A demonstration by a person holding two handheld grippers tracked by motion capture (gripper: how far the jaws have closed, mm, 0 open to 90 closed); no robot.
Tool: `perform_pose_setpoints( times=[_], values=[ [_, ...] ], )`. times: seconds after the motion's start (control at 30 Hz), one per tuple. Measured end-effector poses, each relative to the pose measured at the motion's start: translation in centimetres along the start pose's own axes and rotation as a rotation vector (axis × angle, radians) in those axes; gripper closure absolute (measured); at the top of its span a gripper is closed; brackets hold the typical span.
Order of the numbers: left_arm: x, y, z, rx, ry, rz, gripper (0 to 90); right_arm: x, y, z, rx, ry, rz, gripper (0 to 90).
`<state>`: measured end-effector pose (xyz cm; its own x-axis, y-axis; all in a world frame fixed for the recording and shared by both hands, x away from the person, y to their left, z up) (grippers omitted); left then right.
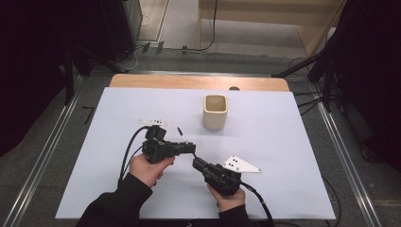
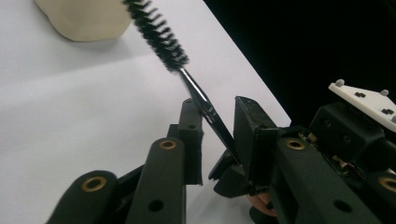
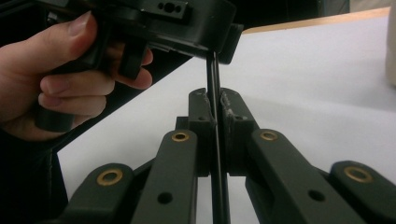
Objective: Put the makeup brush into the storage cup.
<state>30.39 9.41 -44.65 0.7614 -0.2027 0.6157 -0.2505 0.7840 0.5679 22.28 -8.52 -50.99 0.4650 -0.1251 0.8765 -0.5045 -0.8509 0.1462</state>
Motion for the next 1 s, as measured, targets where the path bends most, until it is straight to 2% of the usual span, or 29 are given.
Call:
perform_pose_setpoints(
  times=[0.2,0.5,0.63,0.77,0.9,0.97,1.0],
  values=[
    [0.0,0.1,0.1,-0.023,-0.018,-0.003,78.4,-0.2,-0.2,-0.1,-0.007,0.006,-0.017,86.0],
    [0.0,0.2,0.3,-0.073,-0.01,-0.023,85.0,-0.4,-0.3,-0.2,-0.011,0.022,-0.044,85.4],
    [0.0,0.2,0.2,-0.102,0.007,-0.028,86.5,-0.4,-0.3,-0.1,-0.014,0.026,-0.058,85.0],
    [0.0,0.4,0.2,-0.121,0.01,-0.015,86.6,-0.2,-0.2,-0.2,-0.02,0.06,-0.054,84.3],
    [0.1,0.6,0.0,-0.103,0.008,-0.008,86.6,0.4,-0.2,0.0,-0.009,0.064,-0.091,63.8],
    [0.2,0.7,-0.2,-0.099,0.011,-0.01,86.6,0.6,-0.2,0.0,-0.018,0.067,-0.097,55.2],
    [0.2,0.8,-0.4,-0.094,0.017,-0.005,86.6,0.7,-0.2,0.0,-0.021,0.071,-0.095,54.5]
  ],
)
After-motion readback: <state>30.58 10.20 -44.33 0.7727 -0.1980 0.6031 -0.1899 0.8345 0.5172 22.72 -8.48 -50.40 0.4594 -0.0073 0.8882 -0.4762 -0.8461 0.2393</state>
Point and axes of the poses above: each handheld gripper's, and its own axes: y roughly backward along the jaws, x roughly out of its top, z roughly to its right, the point moved 3 cm from there along -y, roughly forward along the jaws, and after that the axes turned 9 degrees about x, right-handed, at the moved point
